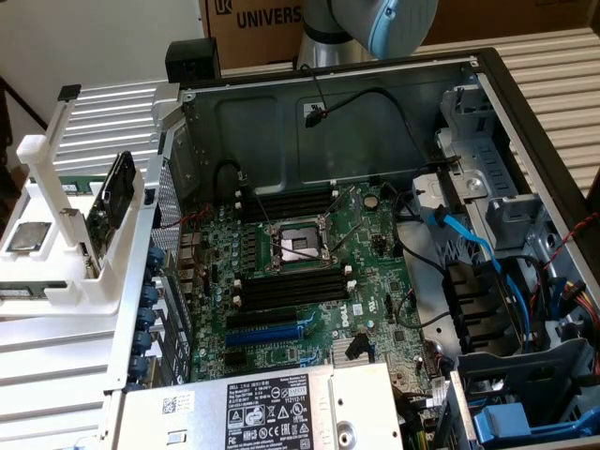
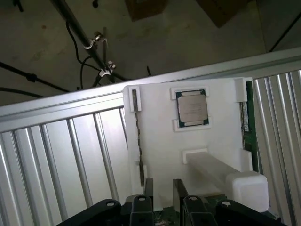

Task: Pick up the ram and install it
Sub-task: 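Pick up the ram and move it above insertion slot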

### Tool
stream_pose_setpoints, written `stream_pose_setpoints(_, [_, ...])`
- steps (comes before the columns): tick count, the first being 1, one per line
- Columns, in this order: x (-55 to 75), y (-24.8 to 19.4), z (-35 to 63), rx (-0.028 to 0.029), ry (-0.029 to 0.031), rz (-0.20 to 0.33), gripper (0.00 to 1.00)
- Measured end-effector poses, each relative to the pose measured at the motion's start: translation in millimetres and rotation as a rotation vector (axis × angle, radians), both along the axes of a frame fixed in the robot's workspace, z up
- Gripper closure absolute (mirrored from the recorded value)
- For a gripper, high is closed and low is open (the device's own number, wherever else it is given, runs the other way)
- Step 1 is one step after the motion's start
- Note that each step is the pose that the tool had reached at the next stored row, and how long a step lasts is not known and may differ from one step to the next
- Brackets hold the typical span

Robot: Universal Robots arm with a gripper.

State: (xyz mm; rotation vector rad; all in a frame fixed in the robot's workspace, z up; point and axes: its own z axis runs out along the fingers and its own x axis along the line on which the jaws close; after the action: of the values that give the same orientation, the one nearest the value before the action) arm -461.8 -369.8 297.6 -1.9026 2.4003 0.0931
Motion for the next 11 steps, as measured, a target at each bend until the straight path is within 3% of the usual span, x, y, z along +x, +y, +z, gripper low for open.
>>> stream_pose_setpoints(11, [0.0, -5.0, -23.8, 0.0056, 0.0036, 0.0, 0.69])
